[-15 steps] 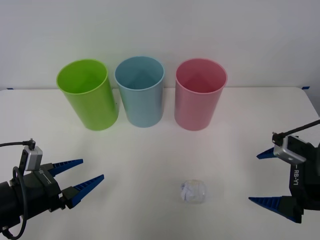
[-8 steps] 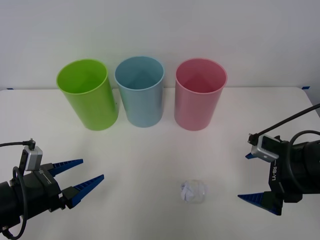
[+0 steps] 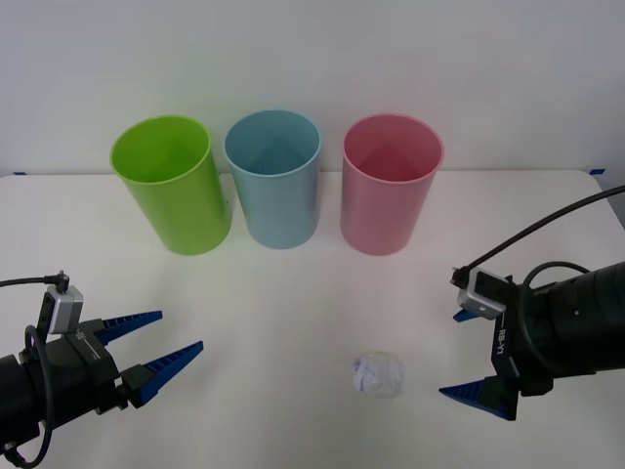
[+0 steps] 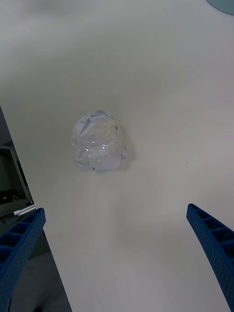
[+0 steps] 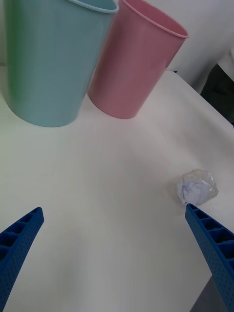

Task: Put cans in the blue bin and PET bottles in the pink bin and trash in the green bin.

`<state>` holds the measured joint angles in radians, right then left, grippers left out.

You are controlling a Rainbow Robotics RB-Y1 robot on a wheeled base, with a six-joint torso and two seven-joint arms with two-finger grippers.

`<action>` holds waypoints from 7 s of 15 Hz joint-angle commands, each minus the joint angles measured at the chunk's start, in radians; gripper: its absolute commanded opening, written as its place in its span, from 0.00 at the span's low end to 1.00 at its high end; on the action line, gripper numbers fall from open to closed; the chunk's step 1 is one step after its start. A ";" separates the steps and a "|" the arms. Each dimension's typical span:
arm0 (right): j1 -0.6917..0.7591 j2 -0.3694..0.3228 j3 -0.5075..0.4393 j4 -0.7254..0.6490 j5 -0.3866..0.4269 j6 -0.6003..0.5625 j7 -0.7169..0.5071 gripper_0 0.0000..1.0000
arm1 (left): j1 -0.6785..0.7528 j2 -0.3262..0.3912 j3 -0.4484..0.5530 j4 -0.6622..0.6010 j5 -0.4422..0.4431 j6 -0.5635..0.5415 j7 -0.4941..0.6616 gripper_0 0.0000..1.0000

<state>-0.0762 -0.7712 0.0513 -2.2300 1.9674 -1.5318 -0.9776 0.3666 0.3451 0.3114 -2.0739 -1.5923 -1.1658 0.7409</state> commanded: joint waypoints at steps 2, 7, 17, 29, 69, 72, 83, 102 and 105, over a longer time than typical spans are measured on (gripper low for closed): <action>-0.020 0.030 0.055 0.013 0.045 0.001 -0.006 1.00 | 0.000 0.000 0.000 0.000 0.000 0.000 0.000 1.00; -0.053 0.063 0.120 0.069 0.088 0.021 -0.006 1.00 | 0.000 0.000 0.000 0.000 0.000 0.000 0.000 1.00; -0.083 0.151 0.196 0.138 0.195 0.021 0.004 1.00 | 0.000 0.000 0.000 0.000 0.000 0.000 0.000 1.00; -0.103 0.230 0.291 0.217 0.334 0.076 0.010 1.00 | 0.000 0.000 0.000 0.000 0.000 0.000 0.000 1.00; -0.114 0.290 0.438 0.328 0.504 0.225 0.000 0.00 | 0.000 0.000 0.000 0.000 0.000 0.000 0.000 1.00; -0.120 0.288 0.433 0.314 0.504 0.239 -0.003 0.00 | 0.000 0.000 0.000 0.000 0.000 0.000 0.000 1.00; 0.001 0.187 0.055 0.085 0.037 0.239 0.040 0.00 | 0.000 0.000 0.000 0.000 0.000 0.000 0.000 1.00; -0.706 0.467 0.076 0.467 -0.001 0.303 -0.200 0.00 | 0.000 0.000 0.000 0.000 0.000 0.000 0.000 1.00; -0.827 0.469 0.177 0.613 0.011 0.414 -0.233 0.00 | 0.000 0.000 0.000 0.000 0.000 0.000 0.000 1.00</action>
<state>-0.8738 -0.3030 0.2058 -1.6543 1.9773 -1.1427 -1.2048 0.3666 0.3451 0.3114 -2.0740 -1.5923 -1.1658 0.7409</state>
